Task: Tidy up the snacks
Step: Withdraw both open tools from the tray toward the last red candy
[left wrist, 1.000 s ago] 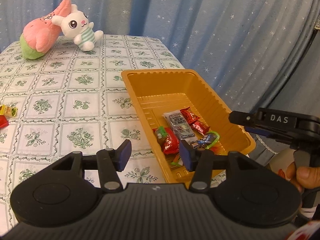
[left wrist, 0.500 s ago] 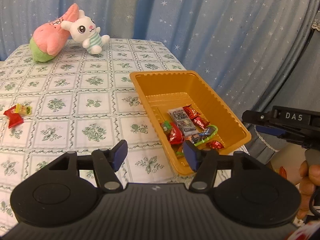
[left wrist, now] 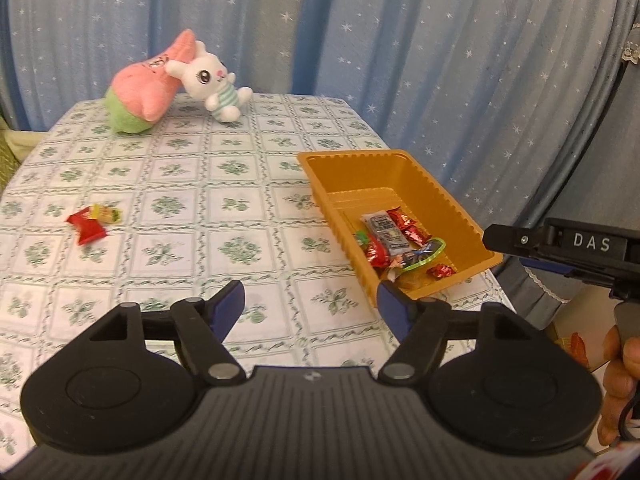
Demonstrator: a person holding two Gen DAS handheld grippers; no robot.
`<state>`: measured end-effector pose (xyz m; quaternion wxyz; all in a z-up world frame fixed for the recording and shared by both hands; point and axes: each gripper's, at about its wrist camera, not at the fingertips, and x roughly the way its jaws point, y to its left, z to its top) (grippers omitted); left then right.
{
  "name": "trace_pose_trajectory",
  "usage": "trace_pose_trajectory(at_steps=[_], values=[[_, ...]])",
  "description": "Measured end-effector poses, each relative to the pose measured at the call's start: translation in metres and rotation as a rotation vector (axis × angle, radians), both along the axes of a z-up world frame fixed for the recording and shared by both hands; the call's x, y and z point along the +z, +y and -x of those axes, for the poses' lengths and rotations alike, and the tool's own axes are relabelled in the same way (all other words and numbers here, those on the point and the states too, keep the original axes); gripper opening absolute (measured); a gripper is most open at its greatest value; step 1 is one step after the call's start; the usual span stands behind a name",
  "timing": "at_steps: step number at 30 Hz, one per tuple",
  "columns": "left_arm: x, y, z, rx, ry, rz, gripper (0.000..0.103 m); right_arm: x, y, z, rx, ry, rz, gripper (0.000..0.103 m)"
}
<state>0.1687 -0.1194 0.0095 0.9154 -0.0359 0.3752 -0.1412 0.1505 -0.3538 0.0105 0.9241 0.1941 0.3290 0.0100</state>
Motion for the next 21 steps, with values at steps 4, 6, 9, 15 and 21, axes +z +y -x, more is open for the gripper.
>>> trace_pose_trajectory(at_steps=[4, 6, 9, 15, 21], values=[[0.004, 0.016, 0.011, 0.025, -0.008, -0.008, 0.075, 0.001, 0.016, 0.006, 0.028, 0.002, -0.001, 0.062], [0.005, 0.026, 0.016, 0.04, -0.013, -0.011, 0.077, 0.0, 0.024, 0.008, 0.043, 0.004, 0.001, 0.062], [0.006, 0.041, 0.022, 0.063, -0.015, -0.02, 0.078, 0.0, 0.035, 0.01, 0.067, 0.003, 0.001, 0.063], [0.007, 0.073, 0.029, 0.131, -0.014, -0.045, 0.08, -0.001, 0.061, 0.008, 0.117, 0.003, 0.005, 0.063], [0.008, 0.104, 0.031, 0.2, -0.021, -0.055, 0.082, -0.003, 0.088, 0.004, 0.174, 0.007, 0.012, 0.063]])
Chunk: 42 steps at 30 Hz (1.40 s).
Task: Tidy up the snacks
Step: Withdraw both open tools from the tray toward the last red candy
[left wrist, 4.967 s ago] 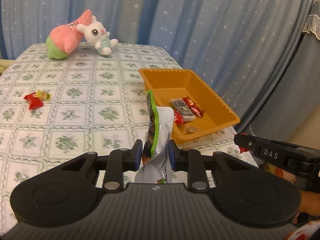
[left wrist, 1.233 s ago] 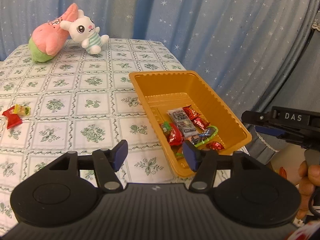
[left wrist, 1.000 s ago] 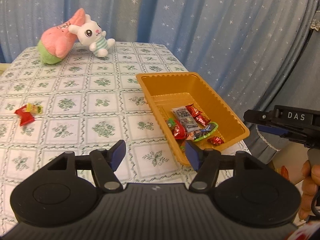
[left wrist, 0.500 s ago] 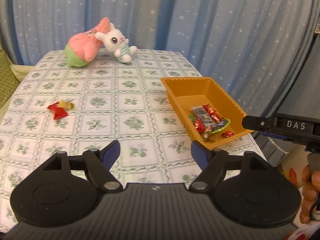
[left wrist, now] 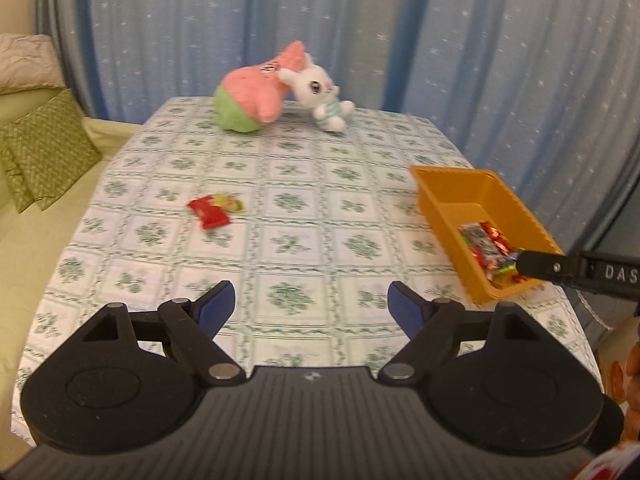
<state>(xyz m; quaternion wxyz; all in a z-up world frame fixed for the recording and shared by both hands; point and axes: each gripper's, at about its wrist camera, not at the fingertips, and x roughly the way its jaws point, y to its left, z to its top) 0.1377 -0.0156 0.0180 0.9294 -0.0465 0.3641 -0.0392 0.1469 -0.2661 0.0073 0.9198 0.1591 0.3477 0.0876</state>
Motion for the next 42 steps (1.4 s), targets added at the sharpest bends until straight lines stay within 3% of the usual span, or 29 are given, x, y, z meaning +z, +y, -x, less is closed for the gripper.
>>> trace_pose_trajectory(at_steps=[19, 30, 42], values=[[-0.01, 0.063, -0.016, 0.124, -0.005, -0.027, 0.09, -0.02, 0.066, -0.036, 0.129, 0.018, 0.036, 0.063], [-0.026, 0.088, -0.053, 0.15, 0.005, -0.035, 0.092, -0.033, 0.106, -0.08, 0.241, -0.02, 0.078, 0.063], [-0.065, 0.102, -0.112, 0.14, 0.032, -0.039, 0.092, -0.073, 0.148, -0.149, 0.382, -0.069, 0.165, 0.063]])
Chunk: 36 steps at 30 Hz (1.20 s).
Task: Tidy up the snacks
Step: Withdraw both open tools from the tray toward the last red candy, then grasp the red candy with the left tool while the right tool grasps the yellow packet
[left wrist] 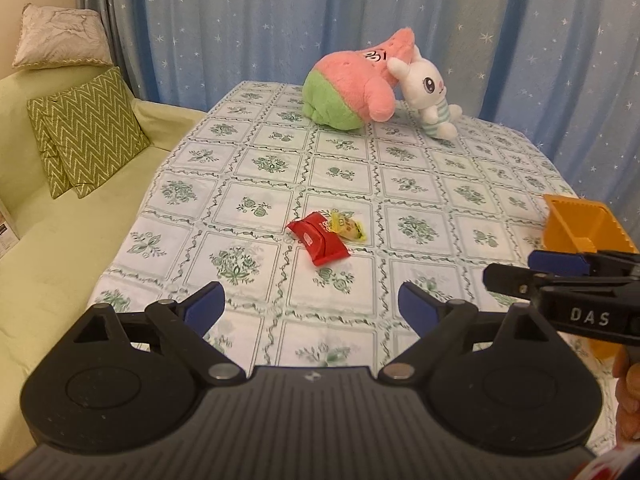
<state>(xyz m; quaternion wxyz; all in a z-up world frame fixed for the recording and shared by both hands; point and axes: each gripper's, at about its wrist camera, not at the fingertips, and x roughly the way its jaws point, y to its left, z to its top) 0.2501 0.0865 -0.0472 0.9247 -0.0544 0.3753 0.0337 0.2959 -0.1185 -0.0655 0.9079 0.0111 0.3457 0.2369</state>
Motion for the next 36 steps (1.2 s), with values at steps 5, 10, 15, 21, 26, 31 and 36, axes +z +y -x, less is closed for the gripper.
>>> trace_pose_trajectory(at_steps=[5, 10, 15, 21, 26, 31, 36], values=[[-0.021, 0.01, -0.025, 0.008, 0.009, -0.015, 0.092, -0.021, 0.018, -0.027, 0.057, -0.008, 0.04, 0.063], [-0.04, 0.021, -0.052, 0.029, 0.003, -0.042, 0.092, -0.04, 0.032, -0.053, 0.114, -0.013, 0.055, 0.063], [-0.05, 0.029, -0.075, 0.031, -0.001, -0.042, 0.092, -0.055, 0.048, -0.075, 0.178, -0.02, 0.081, 0.057], [-0.057, 0.039, -0.09, 0.041, 0.005, -0.019, 0.092, -0.071, 0.071, -0.094, 0.276, -0.058, 0.121, 0.05], [-0.061, 0.046, -0.091, 0.062, 0.022, -0.009, 0.092, -0.084, 0.085, -0.11, 0.31, -0.085, 0.156, 0.048], [-0.063, 0.053, -0.092, 0.085, 0.031, 0.028, 0.092, -0.09, 0.095, -0.12, 0.354, -0.11, 0.149, 0.044], [-0.064, 0.058, -0.092, 0.1, 0.03, 0.035, 0.092, -0.092, 0.103, -0.126, 0.38, -0.117, 0.13, 0.036]])
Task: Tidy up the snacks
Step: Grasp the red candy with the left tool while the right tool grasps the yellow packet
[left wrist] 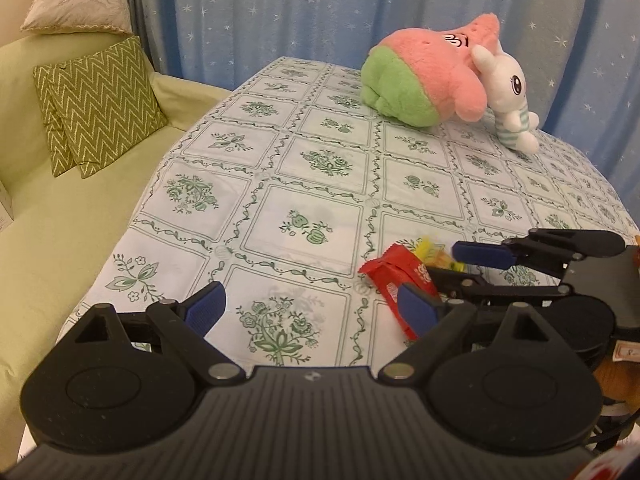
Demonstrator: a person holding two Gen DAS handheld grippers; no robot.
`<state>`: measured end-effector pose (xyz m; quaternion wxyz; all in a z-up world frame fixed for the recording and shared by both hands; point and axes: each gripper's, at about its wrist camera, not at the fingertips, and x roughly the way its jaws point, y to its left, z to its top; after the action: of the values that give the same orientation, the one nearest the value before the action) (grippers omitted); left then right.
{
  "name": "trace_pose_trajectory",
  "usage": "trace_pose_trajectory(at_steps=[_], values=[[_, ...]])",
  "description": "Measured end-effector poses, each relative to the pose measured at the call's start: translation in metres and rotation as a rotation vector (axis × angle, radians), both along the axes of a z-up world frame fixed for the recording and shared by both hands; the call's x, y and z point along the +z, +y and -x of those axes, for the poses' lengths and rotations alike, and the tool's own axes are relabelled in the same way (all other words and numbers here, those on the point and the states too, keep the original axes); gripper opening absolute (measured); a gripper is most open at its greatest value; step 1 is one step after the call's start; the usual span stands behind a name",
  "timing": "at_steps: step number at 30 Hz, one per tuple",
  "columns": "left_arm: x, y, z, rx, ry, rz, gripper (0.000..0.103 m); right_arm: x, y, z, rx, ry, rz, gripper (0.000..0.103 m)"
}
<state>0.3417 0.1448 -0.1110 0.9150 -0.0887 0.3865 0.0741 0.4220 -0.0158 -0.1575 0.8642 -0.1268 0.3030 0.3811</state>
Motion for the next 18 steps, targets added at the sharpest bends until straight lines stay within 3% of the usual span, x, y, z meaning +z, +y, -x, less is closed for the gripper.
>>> trace_pose_trajectory(at_steps=[1, 5, 12, 18], values=[[-0.001, 0.0, 0.0, 0.0, 0.001, 0.003, 0.092, 0.0, 0.0, -0.001, -0.001, 0.003, -0.002, 0.031], [-0.003, -0.002, -0.002, -0.032, -0.004, 0.029, 0.091, 0.003, -0.006, 0.0, -0.036, 0.016, -0.019, 0.029], [-0.004, -0.025, -0.009, -0.125, -0.025, 0.071, 0.081, 0.006, -0.04, 0.008, -0.255, 0.025, 0.007, 0.028], [-0.004, -0.03, -0.011, -0.137, -0.029, 0.046, 0.077, 0.002, -0.058, 0.014, -0.255, 0.012, -0.006, 0.029]])
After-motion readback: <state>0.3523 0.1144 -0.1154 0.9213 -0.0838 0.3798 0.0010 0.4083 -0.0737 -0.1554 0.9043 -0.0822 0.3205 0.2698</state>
